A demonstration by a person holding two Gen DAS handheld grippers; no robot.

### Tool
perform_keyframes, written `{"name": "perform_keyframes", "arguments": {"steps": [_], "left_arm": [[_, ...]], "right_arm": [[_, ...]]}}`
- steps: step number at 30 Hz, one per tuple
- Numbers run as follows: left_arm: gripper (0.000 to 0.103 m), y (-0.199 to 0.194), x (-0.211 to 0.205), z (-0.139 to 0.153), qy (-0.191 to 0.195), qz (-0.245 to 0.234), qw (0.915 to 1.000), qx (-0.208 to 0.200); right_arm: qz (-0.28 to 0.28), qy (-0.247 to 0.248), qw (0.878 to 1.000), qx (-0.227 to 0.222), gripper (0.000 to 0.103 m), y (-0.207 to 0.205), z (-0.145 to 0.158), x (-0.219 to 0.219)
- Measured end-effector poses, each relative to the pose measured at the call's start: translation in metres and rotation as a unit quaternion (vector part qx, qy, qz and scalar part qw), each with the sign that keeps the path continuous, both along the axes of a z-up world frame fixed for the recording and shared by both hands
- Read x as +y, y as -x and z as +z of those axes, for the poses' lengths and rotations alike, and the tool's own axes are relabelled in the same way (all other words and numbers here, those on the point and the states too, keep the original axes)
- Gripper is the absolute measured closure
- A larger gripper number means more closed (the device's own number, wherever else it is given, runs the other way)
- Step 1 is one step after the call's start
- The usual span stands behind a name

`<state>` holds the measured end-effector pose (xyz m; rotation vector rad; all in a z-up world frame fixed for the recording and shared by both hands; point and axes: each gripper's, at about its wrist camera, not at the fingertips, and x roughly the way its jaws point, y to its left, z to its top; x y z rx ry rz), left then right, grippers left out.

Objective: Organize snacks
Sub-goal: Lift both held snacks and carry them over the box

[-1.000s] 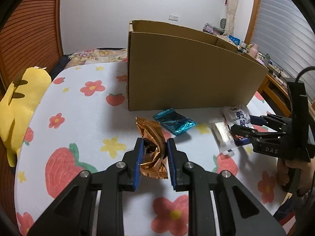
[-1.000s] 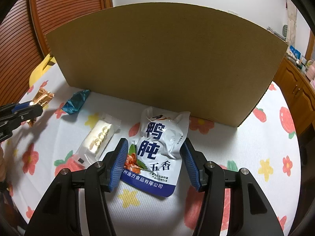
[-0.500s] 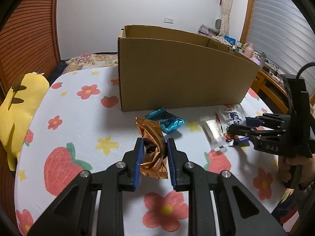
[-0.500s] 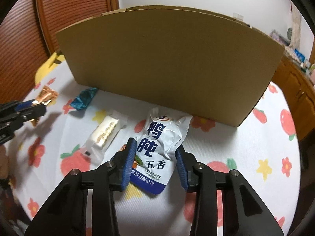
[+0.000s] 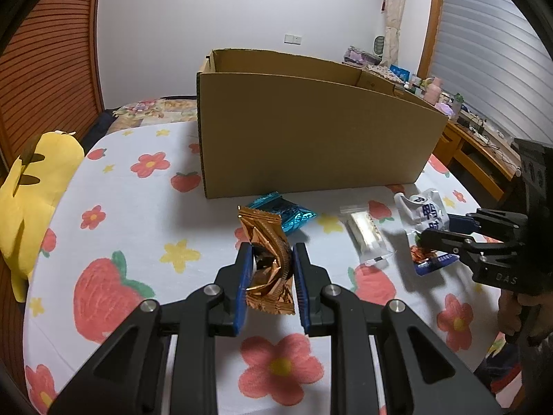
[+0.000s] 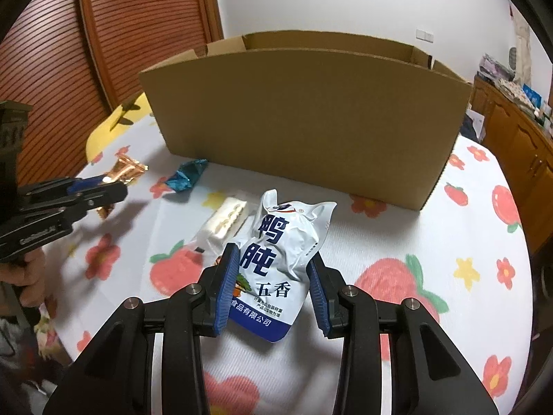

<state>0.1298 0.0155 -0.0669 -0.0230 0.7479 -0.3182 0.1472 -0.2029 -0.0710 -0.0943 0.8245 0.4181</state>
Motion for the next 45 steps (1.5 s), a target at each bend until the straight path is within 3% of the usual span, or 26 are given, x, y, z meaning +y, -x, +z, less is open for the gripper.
{"name": "perform_keyframes", "arguments": {"steps": [22,36,45], "left_arm": [[0.082,0.002,-0.012,0.017,-0.011,-0.011,0.9996,-0.023],[0.082,-0.026,-0.027,0.068,-0.037,-0.038,0.995,-0.084],[0.082,-0.032,-0.038,0.111,-0.022,-0.052,0.9914,-0.118]], "right_arm": [[-0.03,-0.011,0.999,-0.028,0.064,0.037,0.009,-0.031],[-0.017,-0.015,0.994,-0.104,0.064,0.024,0.077,-0.028],[-0.015,-0.002,0.99,-0.141,0.064,-0.002,0.111,-0.021]]}}
